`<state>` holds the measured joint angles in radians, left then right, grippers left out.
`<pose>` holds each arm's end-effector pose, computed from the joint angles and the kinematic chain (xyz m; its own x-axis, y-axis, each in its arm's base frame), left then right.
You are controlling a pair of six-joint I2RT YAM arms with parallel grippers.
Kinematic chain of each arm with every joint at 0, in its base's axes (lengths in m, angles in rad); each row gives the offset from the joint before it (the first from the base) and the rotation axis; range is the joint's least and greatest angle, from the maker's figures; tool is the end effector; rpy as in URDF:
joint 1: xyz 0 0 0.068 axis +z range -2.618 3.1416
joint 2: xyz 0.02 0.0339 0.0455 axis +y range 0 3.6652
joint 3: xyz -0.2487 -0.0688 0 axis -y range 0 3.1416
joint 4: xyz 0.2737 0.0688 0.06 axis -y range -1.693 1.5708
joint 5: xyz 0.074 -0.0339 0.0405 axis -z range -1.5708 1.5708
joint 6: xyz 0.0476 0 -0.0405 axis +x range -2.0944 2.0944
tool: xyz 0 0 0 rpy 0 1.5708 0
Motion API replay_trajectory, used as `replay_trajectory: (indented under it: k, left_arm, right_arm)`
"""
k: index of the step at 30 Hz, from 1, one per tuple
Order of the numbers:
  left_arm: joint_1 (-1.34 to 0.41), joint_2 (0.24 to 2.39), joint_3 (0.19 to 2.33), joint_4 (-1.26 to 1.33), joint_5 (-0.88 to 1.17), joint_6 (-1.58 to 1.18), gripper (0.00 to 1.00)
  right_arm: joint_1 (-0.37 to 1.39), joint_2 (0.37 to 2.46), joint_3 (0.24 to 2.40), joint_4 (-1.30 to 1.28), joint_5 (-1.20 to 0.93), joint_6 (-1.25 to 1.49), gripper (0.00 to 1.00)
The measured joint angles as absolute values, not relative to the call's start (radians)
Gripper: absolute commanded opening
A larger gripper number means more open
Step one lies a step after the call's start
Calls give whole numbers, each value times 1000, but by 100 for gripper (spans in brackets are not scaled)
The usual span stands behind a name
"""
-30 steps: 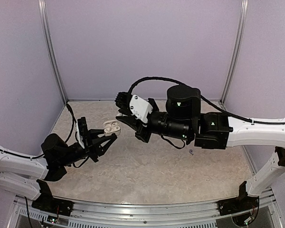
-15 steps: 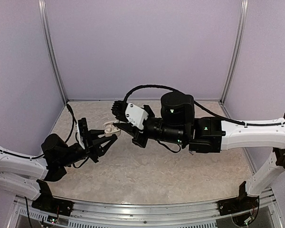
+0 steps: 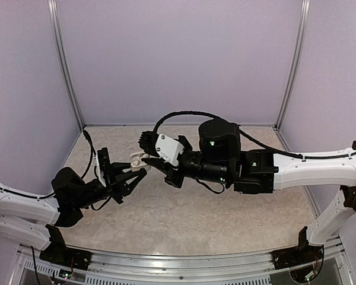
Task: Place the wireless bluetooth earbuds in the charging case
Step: Insert the right earbud into the right side groove of the charging case.
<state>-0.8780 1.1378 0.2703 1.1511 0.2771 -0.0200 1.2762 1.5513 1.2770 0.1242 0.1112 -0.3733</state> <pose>0.1518 -0.2033 0.2028 0.1605 -0.2235 -0.9614 0.9112 0.4078 0.0573 0.1255 0.3954 0.3276 0.2948 -0.2768 -0.9146 -0.8717 0.3143 -0.3760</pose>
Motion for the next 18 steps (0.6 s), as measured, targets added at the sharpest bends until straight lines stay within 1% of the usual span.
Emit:
replay_trajectory:
  k: [18]
  left_arm:
    - [-879, 1138, 270, 1134, 271, -18, 3]
  right_arm:
    - [1276, 1573, 1277, 126, 169, -395, 10]
